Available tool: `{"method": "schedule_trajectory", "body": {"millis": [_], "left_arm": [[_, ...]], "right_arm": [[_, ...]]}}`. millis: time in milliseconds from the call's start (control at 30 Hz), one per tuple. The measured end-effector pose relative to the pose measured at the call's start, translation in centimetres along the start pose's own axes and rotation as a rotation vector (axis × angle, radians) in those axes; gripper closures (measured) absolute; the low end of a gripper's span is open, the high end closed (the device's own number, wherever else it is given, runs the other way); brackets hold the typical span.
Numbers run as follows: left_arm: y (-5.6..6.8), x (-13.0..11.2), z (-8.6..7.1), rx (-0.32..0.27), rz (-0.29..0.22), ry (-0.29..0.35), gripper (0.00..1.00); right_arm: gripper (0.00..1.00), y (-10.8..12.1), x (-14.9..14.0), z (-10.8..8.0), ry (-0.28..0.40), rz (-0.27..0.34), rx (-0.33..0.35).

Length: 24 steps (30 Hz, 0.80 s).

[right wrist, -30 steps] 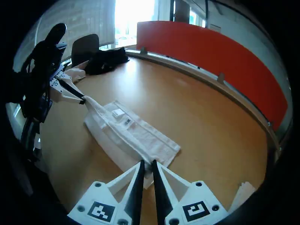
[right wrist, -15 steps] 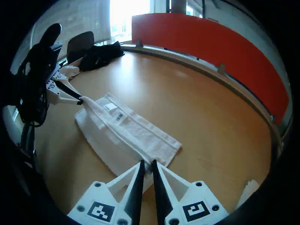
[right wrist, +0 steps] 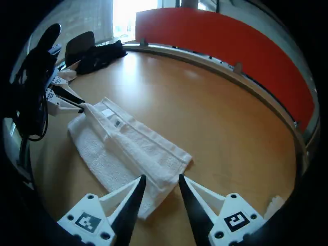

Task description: Fold towel

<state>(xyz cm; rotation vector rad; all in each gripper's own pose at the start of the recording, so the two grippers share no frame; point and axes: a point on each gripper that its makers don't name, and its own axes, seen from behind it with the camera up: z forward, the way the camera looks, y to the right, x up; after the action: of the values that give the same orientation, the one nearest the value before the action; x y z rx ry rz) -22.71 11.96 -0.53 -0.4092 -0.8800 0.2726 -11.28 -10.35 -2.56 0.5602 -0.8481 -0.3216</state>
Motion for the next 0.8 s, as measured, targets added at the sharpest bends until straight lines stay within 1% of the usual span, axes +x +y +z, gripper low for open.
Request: {"method": "schedule_trajectory", "body": {"millis": [67,133,300,433,800], "left_arm": [[-0.1,0.0,0.1,0.006,0.005,0.001,0.66],[-0.2,0.0,0.1,0.009,0.005,-0.001,0.63],[-0.4,-0.1,0.2,0.011,0.001,-0.005,0.61],[-0.7,0.0,0.3,0.016,0.001,-0.004,0.6],[-2.1,0.8,0.7,0.042,0.008,-0.003,0.59]], "right_arm": [[0.38,0.2,0.0,0.1,0.0,-0.002,-0.006],[0.37,0.4,0.0,0.2,-0.001,-0.005,-0.01],[0.34,1.0,-0.1,0.4,-0.008,-0.02,-0.023],[0.34,1.4,-0.1,0.7,-0.015,-0.029,-0.033],[0.33,3.0,0.8,1.6,-0.023,-0.047,-0.067]]}}
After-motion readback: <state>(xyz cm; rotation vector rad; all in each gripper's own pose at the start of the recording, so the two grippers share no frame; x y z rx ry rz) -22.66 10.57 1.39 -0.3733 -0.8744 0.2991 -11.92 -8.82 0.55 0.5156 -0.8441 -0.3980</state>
